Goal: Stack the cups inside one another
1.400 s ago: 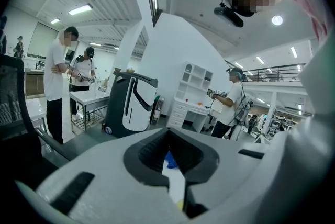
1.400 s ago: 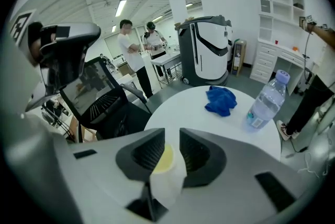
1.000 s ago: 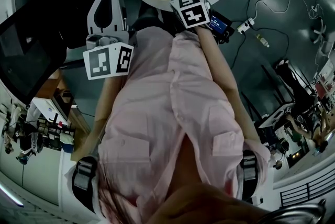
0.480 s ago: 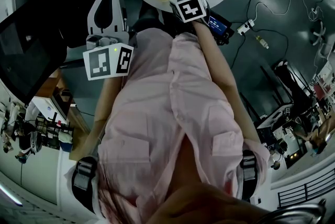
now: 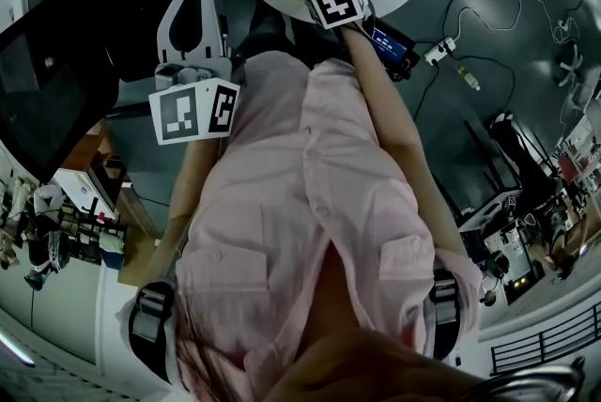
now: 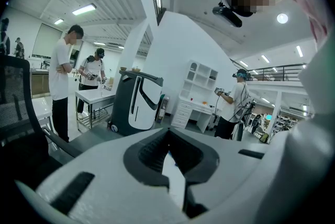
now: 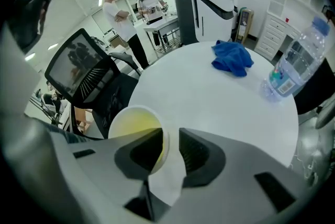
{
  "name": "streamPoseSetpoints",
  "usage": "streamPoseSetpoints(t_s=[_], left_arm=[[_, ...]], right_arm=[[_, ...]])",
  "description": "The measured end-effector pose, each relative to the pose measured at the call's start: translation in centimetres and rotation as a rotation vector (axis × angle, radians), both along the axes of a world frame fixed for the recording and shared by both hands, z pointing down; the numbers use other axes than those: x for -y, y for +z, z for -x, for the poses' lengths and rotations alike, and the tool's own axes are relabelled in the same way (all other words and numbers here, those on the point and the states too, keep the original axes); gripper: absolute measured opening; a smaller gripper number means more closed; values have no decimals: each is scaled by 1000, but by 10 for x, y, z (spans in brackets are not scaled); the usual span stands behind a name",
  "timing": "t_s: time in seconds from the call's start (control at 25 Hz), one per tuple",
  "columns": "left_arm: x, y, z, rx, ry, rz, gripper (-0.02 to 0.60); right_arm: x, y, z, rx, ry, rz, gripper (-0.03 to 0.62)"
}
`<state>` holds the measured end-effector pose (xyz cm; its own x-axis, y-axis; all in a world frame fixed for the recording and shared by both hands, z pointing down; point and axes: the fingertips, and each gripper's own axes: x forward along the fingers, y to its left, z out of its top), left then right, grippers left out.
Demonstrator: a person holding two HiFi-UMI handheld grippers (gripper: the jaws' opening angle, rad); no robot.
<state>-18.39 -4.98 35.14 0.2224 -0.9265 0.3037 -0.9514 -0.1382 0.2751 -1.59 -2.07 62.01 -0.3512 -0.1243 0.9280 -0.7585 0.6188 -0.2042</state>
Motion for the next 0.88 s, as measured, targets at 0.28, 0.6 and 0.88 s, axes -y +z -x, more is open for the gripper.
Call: streamPoseSetpoints(t_s=[0.28, 0.6, 0.88], left_arm=[[-3, 3, 6, -6, -16, 8, 15], [-6, -1, 5, -10, -12, 3, 15], [-6, 2, -3, -10, 6, -2, 15]], right_arm=[[-1, 12, 2, -30, 0, 15, 41], [4, -9, 3, -7, 12, -39, 37], [5, -15, -2, 28, 26, -72, 37]])
